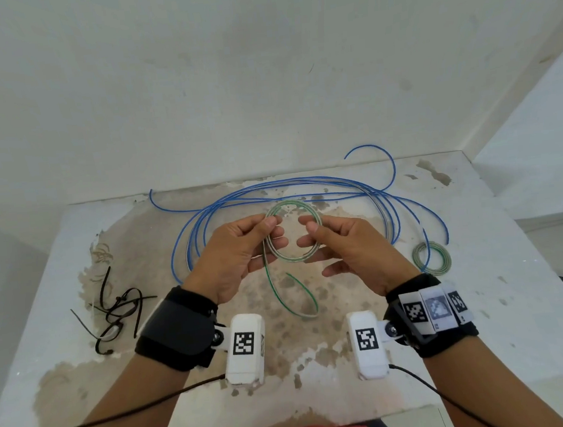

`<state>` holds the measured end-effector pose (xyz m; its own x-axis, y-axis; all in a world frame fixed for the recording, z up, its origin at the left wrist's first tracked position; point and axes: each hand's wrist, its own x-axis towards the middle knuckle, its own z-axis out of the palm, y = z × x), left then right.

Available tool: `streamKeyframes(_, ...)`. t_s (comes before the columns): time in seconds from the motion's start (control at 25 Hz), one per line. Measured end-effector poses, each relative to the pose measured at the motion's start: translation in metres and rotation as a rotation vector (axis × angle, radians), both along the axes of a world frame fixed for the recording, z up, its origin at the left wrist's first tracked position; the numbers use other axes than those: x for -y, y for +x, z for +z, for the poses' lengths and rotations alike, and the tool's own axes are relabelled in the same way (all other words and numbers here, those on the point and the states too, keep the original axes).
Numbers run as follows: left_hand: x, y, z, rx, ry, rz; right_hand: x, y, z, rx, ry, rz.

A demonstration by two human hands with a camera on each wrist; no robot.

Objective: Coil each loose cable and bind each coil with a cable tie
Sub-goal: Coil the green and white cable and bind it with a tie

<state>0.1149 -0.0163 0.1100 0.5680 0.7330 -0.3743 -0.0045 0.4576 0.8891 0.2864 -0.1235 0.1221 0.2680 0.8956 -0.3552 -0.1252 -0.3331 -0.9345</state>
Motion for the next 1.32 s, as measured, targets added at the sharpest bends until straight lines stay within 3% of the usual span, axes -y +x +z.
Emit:
streamKeyframes(0.2, 0.0, -0.002, 0.003, -0.002, 0.001, -0.021, 0.001, 0.004, 0.002, -0.111, -0.03, 0.001)
streamKeyframes(0.36, 0.004, 0.0, 0.004, -0.016, 0.008, -0.07, 0.001, 0.004, 0.0, -0.054, 0.007, -0.076)
streamKeyframes(0.52, 0.003, 0.01, 0.003, 0.104, -0.006, 0.24, 0.003, -0.007, -0.004, 0.103, -0.056, -0.193)
streamKeyframes(0.6, 0.0, 0.014, 0.007, 0.236, -0.033, 0.414, 0.004, -0.018, -0.006, 0.192, -0.156, -0.064)
streamKeyframes(0.68, 0.0, 0.017, 0.012, 0.328, -0.064, 0.467, 0.002, -0.033, -0.009, 0.069, -0.216, 0.061)
streamKeyframes(0.8, 0.007, 0.019, 0.012, 0.342, -0.096, 0.452, -0.011, -0.04, -0.011, -0.516, -0.091, -0.251)
streamKeyframes(0.84, 0.01, 0.017, 0.009, 0.324, -0.102, 0.45, -0.015, -0.037, -0.012, -0.611, -0.03, -0.355)
streamKeyframes(0.92, 0.012, 0.013, 0.004, 0.291, -0.12, 0.457, -0.019, -0.03, -0.013, -0.515, 0.051, -0.399)
streamKeyframes(1.04, 0.008, 0.006, 0.001, 0.297, -0.149, 0.504, -0.017, -0.029, -0.013, -0.283, 0.108, -0.273)
streamKeyframes(1.16, 0.003, 0.002, 0.004, 0.323, -0.168, 0.539, -0.014, -0.034, -0.014, -0.187, 0.128, -0.162)
streamKeyframes(1.32, 0.005, -0.006, 0.007, 0.153, -0.055, 0.337, -0.016, -0.028, -0.01, -0.099, 0.145, -0.167)
